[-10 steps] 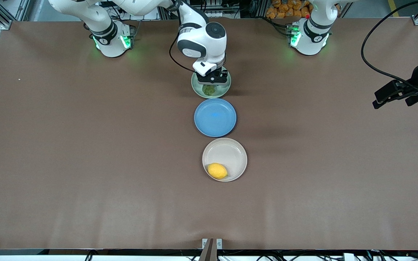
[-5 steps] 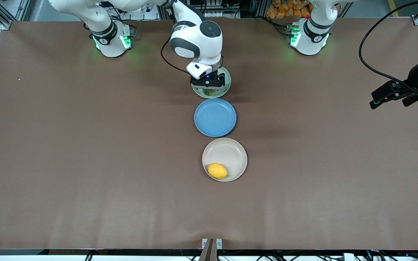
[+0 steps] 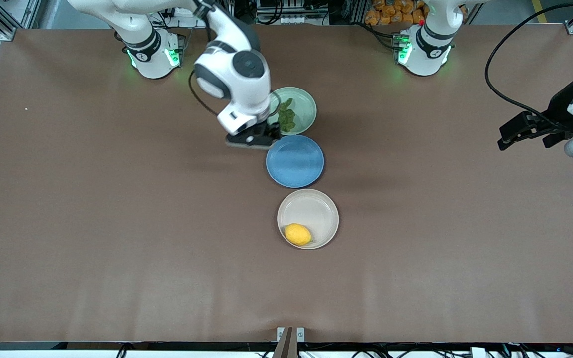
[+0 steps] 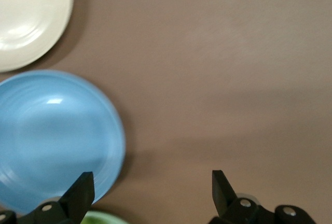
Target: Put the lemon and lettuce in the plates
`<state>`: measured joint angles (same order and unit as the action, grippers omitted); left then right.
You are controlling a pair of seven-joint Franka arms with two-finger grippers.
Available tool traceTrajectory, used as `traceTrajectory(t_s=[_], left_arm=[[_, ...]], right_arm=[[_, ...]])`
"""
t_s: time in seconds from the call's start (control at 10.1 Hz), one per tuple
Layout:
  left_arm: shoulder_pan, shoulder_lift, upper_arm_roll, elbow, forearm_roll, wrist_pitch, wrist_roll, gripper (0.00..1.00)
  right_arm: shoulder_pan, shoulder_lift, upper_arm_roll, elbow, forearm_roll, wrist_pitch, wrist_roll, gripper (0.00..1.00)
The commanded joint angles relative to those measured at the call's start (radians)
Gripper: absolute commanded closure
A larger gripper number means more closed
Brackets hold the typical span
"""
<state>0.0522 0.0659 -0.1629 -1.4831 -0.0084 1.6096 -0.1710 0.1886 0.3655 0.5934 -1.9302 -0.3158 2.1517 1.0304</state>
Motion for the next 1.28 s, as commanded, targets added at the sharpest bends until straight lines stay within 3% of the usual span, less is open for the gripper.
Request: traceTrajectory(t_s=[0.0, 0.3, 0.79, 1.19], left_arm=[[0.002, -0.006, -0.004, -0.002, 0.033, 0.006, 0.013, 0.0], [0.003, -0.015, -0.006, -0.002, 0.039, 0.001, 0.013, 0.0], [0.005, -0.023, -0.01, 0.0, 0.065, 0.003, 0.019, 0.0], [0.006, -0.023, -0.02, 0.01, 0.071, -0.002, 0.05, 0.0]], right_arm=[[-0.122, -0.016, 0.02, 0.025, 0.038, -0.056, -0.143, 0.0], [-0.273, -0.026, -0.004, 0.085, 0.072, -0.148, -0.37, 0.0], [-0.262, -0.092, -0.369, 0.103, 0.201, -0.15, -0.813, 0.0], [-0.261, -0.184, -0.506, 0.111, 0.205, -0.208, -0.958, 0.0]])
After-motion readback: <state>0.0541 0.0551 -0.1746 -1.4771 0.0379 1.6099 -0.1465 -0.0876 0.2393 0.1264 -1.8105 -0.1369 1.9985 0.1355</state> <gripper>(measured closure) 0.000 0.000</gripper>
